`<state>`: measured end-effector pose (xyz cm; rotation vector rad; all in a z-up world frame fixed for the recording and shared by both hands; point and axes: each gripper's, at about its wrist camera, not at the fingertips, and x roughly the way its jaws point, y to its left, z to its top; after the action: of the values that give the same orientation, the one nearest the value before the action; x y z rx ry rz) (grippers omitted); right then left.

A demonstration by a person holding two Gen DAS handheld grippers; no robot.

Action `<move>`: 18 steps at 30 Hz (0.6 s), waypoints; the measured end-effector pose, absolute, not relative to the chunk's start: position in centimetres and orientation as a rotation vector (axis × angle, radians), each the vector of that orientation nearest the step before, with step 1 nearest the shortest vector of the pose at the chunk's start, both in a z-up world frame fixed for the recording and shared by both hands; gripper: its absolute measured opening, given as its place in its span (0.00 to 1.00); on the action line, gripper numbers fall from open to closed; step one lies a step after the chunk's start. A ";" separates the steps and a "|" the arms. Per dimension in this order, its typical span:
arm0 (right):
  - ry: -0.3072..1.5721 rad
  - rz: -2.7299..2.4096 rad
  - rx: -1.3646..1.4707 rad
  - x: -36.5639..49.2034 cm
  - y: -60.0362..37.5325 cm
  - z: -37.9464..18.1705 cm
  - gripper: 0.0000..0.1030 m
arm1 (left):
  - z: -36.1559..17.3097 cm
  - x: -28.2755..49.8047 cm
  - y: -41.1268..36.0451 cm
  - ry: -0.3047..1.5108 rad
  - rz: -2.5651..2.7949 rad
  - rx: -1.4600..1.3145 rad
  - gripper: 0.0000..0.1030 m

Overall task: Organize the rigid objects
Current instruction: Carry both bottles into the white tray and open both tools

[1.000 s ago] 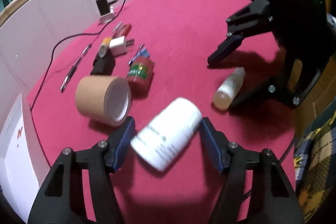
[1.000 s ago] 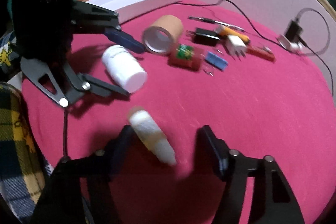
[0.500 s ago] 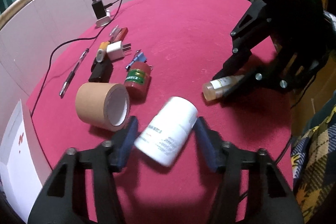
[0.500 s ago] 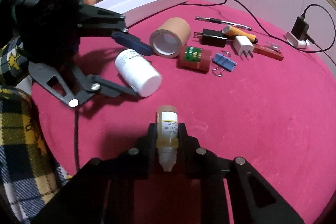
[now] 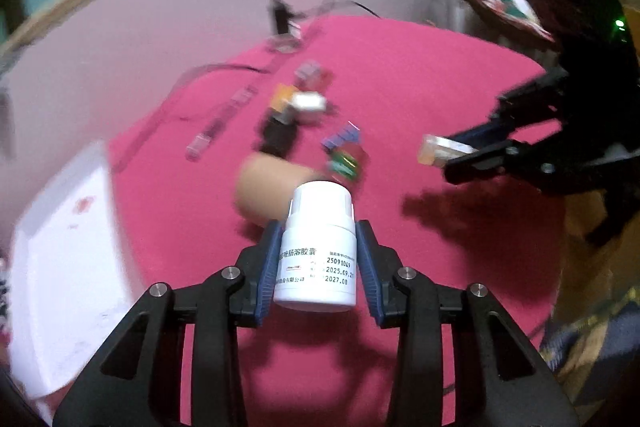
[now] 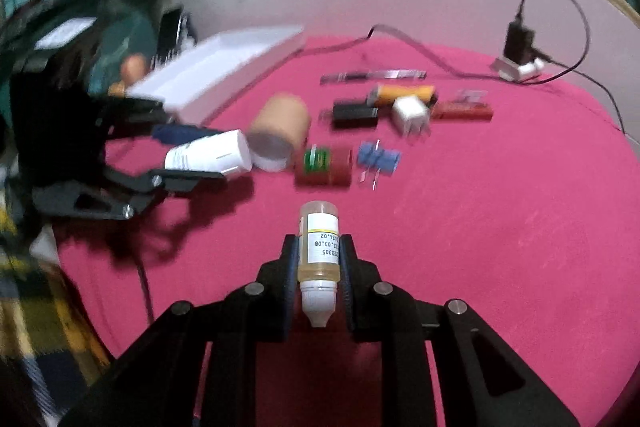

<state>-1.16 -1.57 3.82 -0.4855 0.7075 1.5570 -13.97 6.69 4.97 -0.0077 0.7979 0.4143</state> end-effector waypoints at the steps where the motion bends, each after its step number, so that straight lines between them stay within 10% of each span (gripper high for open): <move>1: 0.700 1.548 -0.457 -1.1 -1.4 4.5 0.18 | 5.8 -14.2 6.9 0.778 0.459 -0.013 0.36; 18: 0.535 1.524 -0.328 -5.5 3.6 11.5 0.18 | 9.0 -24.0 14.6 0.598 0.946 -0.230 0.36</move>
<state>-5.54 3.58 11.54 -0.3281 0.5354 1.5242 -24.04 14.65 9.04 -0.2298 0.5983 0.9461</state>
